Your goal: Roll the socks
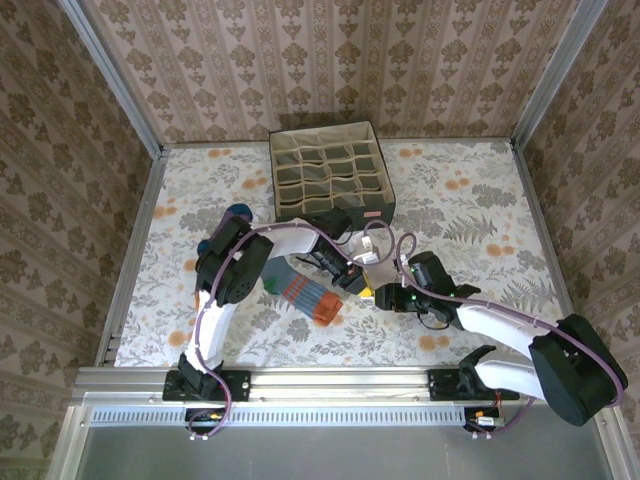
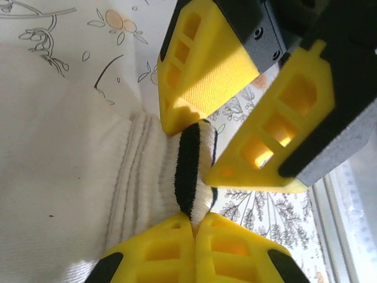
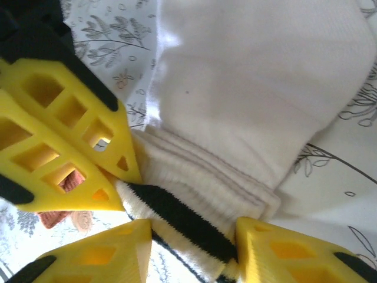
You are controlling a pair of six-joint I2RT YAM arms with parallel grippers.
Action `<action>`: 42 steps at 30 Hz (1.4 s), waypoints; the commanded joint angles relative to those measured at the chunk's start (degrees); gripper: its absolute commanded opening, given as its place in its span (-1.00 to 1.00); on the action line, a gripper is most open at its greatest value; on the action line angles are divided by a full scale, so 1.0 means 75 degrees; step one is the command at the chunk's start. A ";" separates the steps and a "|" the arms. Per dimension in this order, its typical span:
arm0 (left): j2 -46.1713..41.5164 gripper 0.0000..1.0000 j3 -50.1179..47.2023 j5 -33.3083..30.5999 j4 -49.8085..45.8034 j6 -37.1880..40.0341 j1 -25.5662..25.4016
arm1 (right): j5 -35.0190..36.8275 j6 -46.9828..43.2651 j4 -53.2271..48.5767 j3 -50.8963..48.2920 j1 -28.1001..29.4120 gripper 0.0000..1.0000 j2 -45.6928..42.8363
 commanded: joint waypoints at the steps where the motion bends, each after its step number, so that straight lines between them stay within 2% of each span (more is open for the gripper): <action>1: -0.0086 -1.00 -0.0285 0.0667 0.0453 -0.0386 0.0070 | -0.0476 -0.0393 0.0553 -0.0226 0.0016 -0.03 -0.0328; 6: -0.0169 -1.00 -0.0593 0.0933 0.0918 -0.0677 0.0134 | -0.0373 -0.0653 0.0891 -0.0309 0.0027 -0.04 -0.0431; 16: -0.0332 -1.00 -0.1104 0.1241 0.1819 -0.1296 0.0347 | -0.0420 -0.0891 0.1248 0.0111 0.0261 -0.12 0.0813; 17: -0.0345 -1.00 -0.1176 0.1245 0.1950 -0.1381 0.0361 | -0.0398 -0.0901 0.1241 0.0143 0.0262 -0.18 0.0883; 20: -0.0368 -1.00 -0.1351 0.1175 0.2288 -0.1645 0.0427 | -0.0255 -0.0920 0.1180 0.0185 0.0262 -0.52 0.0973; 22: -0.0447 -1.00 -0.1447 0.0945 0.2328 -0.1663 0.0433 | -0.0028 -0.0873 0.0861 0.0292 0.0262 -0.78 0.0968; 25: -0.0679 -0.96 -0.1726 0.0431 0.2645 -0.1752 0.0429 | 0.0152 -0.0700 0.0102 0.0646 0.0258 -0.98 0.1133; 27: -0.0890 -0.90 -0.2031 0.0061 0.3122 -0.1847 0.0415 | 0.0162 -0.0610 -0.0472 0.0990 0.0250 -1.00 0.1440; 31: -0.1301 -0.64 -0.2584 -0.0715 0.3989 -0.2013 0.0375 | 0.0389 -0.0434 -0.1784 0.1803 0.0176 -1.00 0.2435; 35: -0.1851 -0.57 -0.3219 -0.1317 0.4897 -0.2007 0.0390 | 0.0314 -0.0158 -0.2344 0.2264 0.0041 -1.00 0.3170; 40: -0.2908 -0.52 -0.4571 -0.2181 0.6614 -0.1368 0.0339 | 0.0076 0.0031 -0.2858 0.2721 -0.0141 -1.00 0.3715; 42: -0.3266 -0.37 -0.5031 -0.2704 0.7148 -0.0965 0.0191 | 0.0027 0.0012 -0.3100 0.2915 -0.0193 -1.00 0.3872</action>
